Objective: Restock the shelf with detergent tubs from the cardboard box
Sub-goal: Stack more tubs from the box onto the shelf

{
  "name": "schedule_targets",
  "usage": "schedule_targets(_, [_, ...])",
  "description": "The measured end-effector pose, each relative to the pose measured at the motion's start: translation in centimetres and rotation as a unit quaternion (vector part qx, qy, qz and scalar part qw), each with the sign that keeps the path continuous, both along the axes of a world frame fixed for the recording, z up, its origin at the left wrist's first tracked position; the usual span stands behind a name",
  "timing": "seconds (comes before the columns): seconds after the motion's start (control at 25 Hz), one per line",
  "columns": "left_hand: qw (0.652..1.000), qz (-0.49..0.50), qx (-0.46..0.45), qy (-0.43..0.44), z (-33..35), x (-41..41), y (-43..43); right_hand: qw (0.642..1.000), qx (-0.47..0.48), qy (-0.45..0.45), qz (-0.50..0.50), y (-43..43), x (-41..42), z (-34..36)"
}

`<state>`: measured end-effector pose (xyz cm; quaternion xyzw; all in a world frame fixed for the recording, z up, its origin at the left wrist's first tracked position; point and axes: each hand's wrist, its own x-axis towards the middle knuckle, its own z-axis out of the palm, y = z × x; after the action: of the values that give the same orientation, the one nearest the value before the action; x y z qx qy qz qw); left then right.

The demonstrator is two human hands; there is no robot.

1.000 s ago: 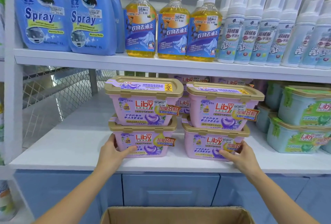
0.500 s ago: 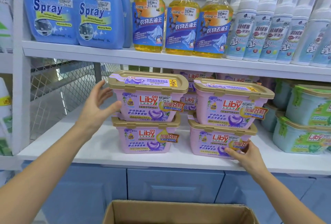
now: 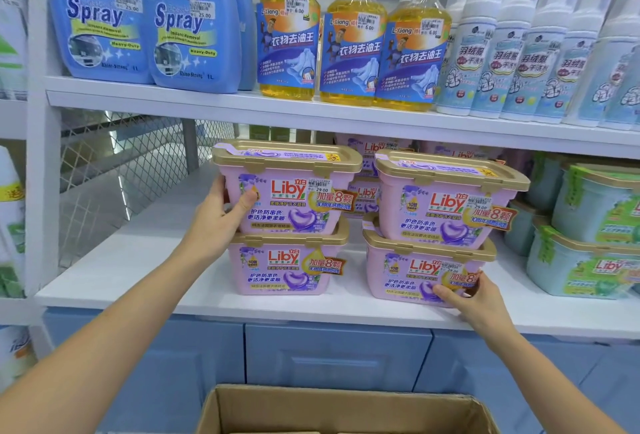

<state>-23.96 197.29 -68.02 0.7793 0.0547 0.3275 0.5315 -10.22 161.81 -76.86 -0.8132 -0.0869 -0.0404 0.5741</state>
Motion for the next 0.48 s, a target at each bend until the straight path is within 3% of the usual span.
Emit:
schedule_targets(0.12, [1.000,0.002,-0.012,0.008,-0.9,-0.4,0.0,1.000,-0.002,-0.001,0.000,0.0,0.0,0.0])
schedule_targets(0.2, [0.999,0.051,-0.013,0.012,-2.9,-1.1,0.2,1.000,-0.001,-0.003,0.001,-0.1,0.1,-0.1])
schedule_targets(0.32, [0.986,0.140,-0.035,0.085,-7.2,-2.8,-0.3,1.000,0.001,-0.003,0.001,-0.2,0.2,-0.3])
schedule_targets(0.48, [0.956,0.158,0.110,0.223,-9.2,-2.7,-1.6,1.000,-0.001,-0.009,0.006,-0.2,0.3,-0.4])
